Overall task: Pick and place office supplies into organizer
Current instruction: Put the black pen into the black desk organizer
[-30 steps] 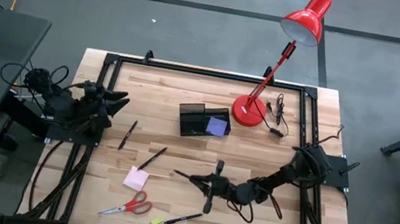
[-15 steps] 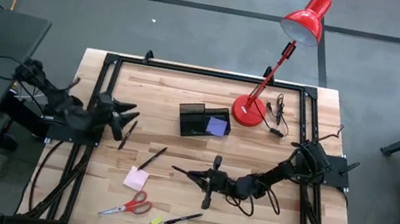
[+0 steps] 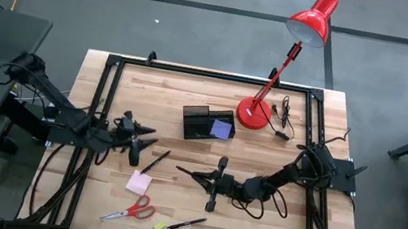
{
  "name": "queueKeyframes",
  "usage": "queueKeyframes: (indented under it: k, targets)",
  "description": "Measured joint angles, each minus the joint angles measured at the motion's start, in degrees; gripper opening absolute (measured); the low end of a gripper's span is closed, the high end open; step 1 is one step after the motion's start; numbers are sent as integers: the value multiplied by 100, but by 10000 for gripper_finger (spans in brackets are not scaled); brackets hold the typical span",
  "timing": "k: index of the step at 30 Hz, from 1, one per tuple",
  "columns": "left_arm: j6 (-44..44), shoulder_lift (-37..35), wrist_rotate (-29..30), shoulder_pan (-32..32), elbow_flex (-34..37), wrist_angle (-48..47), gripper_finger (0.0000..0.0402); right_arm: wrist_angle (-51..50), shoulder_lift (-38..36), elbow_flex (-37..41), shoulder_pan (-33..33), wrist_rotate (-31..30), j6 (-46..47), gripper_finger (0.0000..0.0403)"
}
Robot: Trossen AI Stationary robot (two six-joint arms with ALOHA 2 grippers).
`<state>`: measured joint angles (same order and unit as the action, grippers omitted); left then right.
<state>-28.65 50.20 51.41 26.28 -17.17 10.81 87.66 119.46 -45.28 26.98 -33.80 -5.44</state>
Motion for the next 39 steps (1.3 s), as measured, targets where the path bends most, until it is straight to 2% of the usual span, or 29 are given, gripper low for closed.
queueKeyframes:
  k: [9, 20, 23, 29, 32, 39]
  targets:
    - [1104, 1252, -1490, 3, -2, 1918, 168, 1, 0, 0, 2, 0, 42, 25]
    - [2570, 2503, -2548, 2, -2, 3874, 168, 4, 0, 0, 4, 280, 45, 23]
    - [2702, 2640, -2674, -2, -2, 4185, 182, 5, 0, 0, 4, 280, 45, 22]
    - [2676, 2664, -2649, -2, -2, 4286, 264, 8, 0, 0, 4, 371, 45, 18]
    - [2650, 2664, -2648, -2, -2, 4288, 292, 18, 0, -52, -7, 505, 76, 22]
    - [2628, 2664, -2610, -2, -2, 4426, 294, -343, 0, -484, -149, 809, -40, 19]
